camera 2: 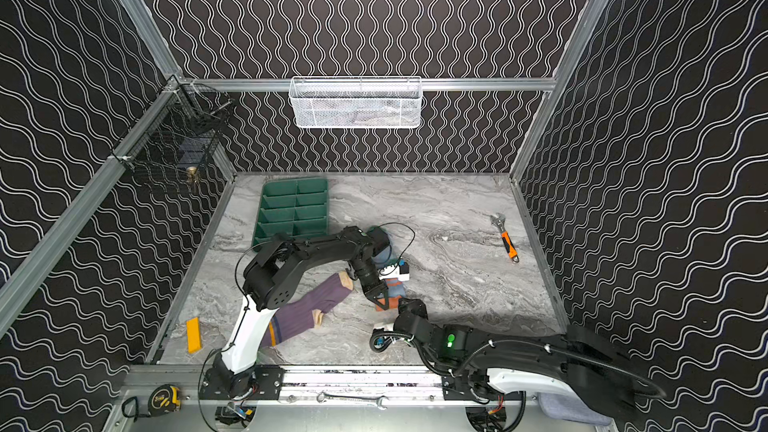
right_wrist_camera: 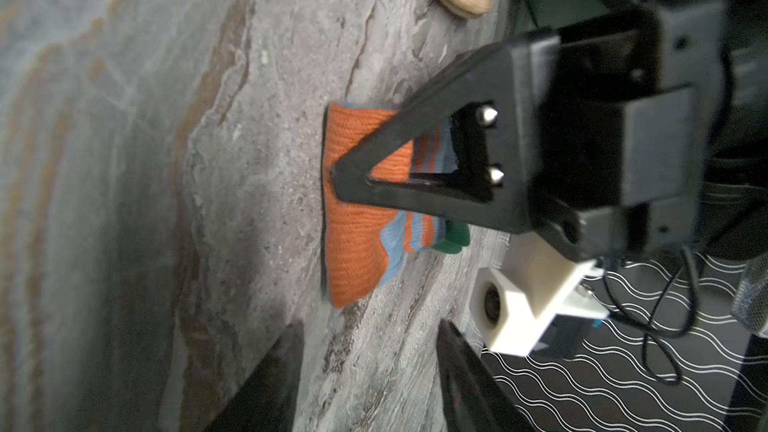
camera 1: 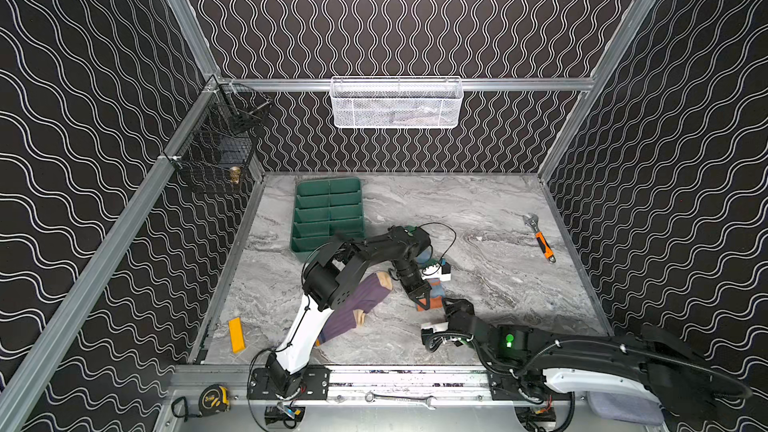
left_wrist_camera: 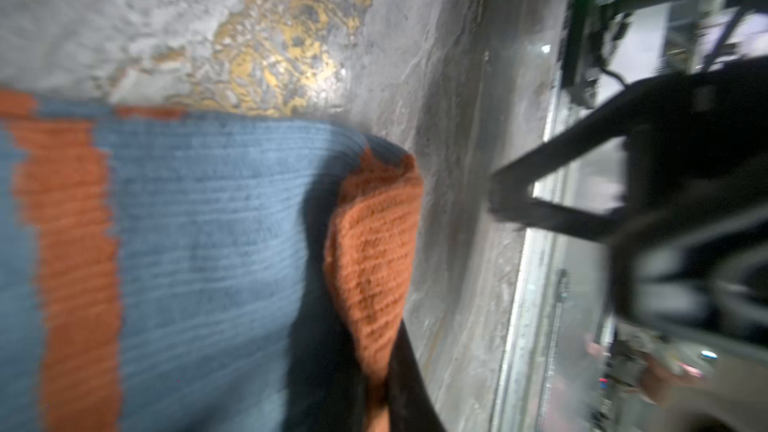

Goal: Roll the socks

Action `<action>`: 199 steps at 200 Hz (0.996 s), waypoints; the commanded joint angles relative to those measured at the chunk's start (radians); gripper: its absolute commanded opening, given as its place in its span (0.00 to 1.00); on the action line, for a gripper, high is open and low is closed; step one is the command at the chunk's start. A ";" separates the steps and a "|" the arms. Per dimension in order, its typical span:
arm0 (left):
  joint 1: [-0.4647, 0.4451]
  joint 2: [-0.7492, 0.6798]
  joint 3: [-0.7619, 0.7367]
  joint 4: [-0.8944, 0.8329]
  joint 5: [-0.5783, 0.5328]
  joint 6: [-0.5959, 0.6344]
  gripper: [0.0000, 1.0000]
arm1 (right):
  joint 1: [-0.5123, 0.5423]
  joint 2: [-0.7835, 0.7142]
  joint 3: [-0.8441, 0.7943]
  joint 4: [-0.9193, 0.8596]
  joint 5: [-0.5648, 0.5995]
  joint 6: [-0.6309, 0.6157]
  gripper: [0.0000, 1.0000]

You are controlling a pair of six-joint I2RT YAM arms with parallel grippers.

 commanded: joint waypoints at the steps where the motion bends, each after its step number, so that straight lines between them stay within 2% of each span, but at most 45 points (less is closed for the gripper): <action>1: -0.001 0.067 -0.002 -0.028 -0.307 -0.006 0.00 | -0.025 0.077 -0.012 0.186 -0.010 -0.051 0.54; 48: -0.001 0.054 -0.015 -0.015 -0.305 -0.006 0.00 | -0.139 0.204 0.011 0.229 -0.112 -0.039 0.50; 82: -0.001 0.054 -0.025 -0.007 -0.300 -0.009 0.00 | -0.129 0.250 0.034 0.129 -0.152 -0.024 0.44; 105: -0.001 0.053 -0.027 -0.001 -0.305 -0.010 0.00 | -0.093 0.253 0.041 0.044 -0.173 0.002 0.44; 146: 0.002 0.058 -0.008 -0.008 -0.307 -0.011 0.00 | -0.074 0.271 0.039 0.032 -0.182 0.027 0.45; 152: 0.001 0.056 -0.007 -0.009 -0.308 -0.011 0.00 | -0.074 0.279 0.038 0.039 -0.183 0.026 0.43; 172: 0.002 0.052 -0.008 -0.007 -0.307 -0.012 0.00 | -0.075 0.311 0.035 0.063 -0.188 0.027 0.22; 199: 0.001 0.045 -0.013 -0.001 -0.302 -0.017 0.00 | -0.074 0.344 0.046 0.042 -0.209 0.049 0.04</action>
